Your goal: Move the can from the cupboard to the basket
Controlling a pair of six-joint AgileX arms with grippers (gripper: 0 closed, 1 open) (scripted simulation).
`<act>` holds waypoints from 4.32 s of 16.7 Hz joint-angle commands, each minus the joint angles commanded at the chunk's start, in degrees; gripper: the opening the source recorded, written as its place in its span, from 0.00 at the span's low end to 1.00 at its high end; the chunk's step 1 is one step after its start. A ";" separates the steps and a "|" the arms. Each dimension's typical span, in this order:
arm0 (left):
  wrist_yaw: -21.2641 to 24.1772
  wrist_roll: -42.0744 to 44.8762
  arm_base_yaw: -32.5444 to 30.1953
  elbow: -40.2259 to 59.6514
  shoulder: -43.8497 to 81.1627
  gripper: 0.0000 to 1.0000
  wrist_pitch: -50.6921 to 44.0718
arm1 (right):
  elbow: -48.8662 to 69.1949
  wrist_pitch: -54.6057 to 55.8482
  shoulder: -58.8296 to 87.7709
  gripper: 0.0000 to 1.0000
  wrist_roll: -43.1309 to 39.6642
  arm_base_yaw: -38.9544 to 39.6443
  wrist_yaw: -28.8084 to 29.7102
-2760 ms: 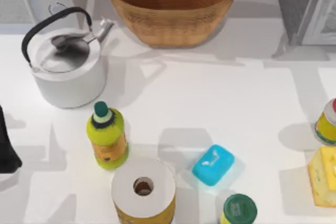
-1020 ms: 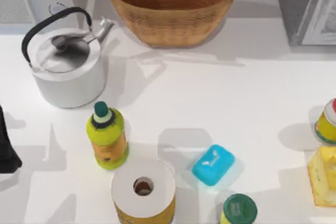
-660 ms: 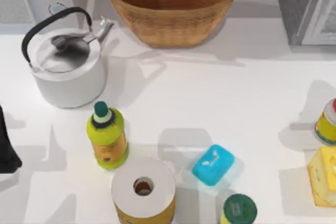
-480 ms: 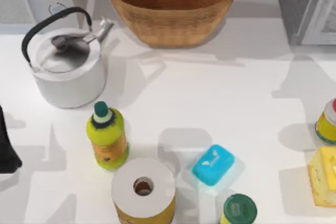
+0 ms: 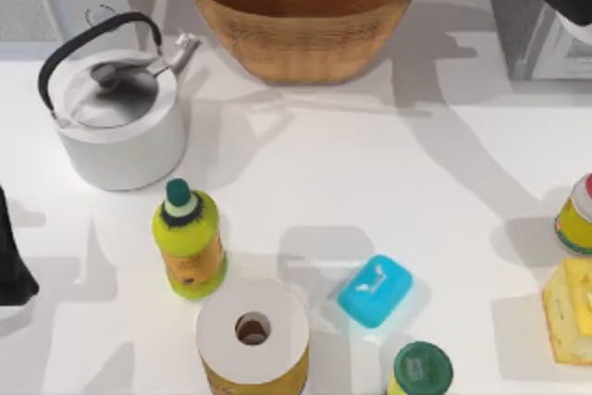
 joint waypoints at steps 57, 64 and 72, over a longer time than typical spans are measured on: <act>0.00 0.00 0.00 0.00 0.00 1.00 0.00 | 36.33 4.80 40.40 1.00 0.28 8.32 8.79; 0.00 0.00 0.00 0.00 0.00 1.00 0.00 | 36.33 4.80 40.40 1.00 0.28 8.32 8.79; 0.00 0.00 0.00 0.00 0.00 1.00 0.00 | 36.32 4.80 40.41 1.00 0.28 8.48 8.79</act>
